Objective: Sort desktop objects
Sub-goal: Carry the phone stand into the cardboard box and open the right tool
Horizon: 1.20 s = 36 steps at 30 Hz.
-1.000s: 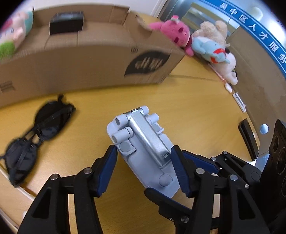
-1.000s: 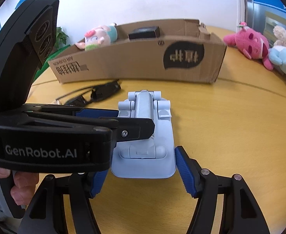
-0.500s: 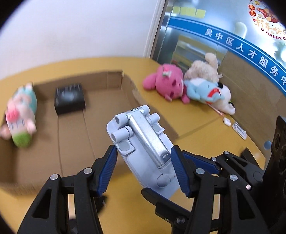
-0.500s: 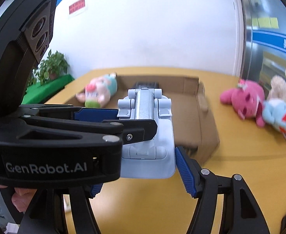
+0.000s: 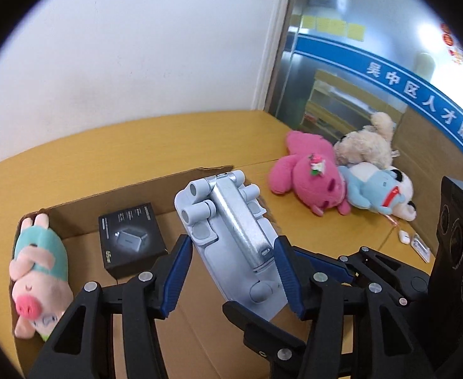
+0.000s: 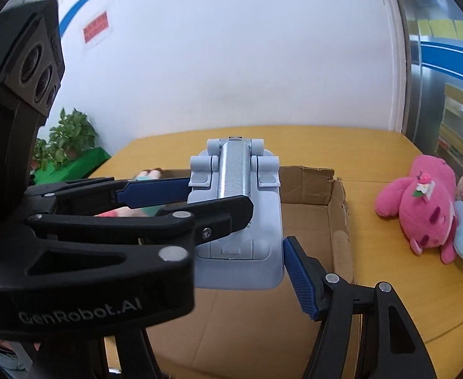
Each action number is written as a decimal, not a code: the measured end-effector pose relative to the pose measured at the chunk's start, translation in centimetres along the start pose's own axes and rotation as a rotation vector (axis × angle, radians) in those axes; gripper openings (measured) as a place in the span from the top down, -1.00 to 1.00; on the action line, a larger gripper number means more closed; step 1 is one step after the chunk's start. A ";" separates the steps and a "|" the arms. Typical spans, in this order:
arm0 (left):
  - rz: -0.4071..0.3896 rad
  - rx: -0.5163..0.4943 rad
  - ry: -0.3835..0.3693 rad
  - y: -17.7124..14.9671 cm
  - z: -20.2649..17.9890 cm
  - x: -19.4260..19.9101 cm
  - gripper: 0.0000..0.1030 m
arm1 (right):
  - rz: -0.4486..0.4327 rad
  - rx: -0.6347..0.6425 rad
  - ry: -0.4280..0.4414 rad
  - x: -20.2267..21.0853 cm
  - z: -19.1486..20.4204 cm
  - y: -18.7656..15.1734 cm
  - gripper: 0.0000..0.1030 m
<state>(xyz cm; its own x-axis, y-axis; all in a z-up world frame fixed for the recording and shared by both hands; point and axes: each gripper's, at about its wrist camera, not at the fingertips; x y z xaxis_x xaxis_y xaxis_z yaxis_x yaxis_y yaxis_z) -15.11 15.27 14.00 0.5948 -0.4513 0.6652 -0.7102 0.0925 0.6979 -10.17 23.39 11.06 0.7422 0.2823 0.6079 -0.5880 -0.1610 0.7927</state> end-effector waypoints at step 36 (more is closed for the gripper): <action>-0.001 0.007 0.033 3.5 3.0 -2.3 -0.29 | 0.211 -0.179 0.012 -10.6 -5.0 1.4 -0.91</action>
<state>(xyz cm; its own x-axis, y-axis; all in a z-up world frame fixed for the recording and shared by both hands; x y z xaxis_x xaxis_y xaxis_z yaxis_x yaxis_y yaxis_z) -20.09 13.93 14.15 0.6072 -0.4222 0.6731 -0.7123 0.0862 0.6966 -20.48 24.89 5.47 0.5944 0.2715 0.7570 -0.7771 -0.0482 0.6275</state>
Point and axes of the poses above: each gripper's, at about its wrist camera, not at the fingertips, and x roughly against the way its jaws point, z to its left, y to its top, and after that the axes turned 8 degrees about x, right-handed
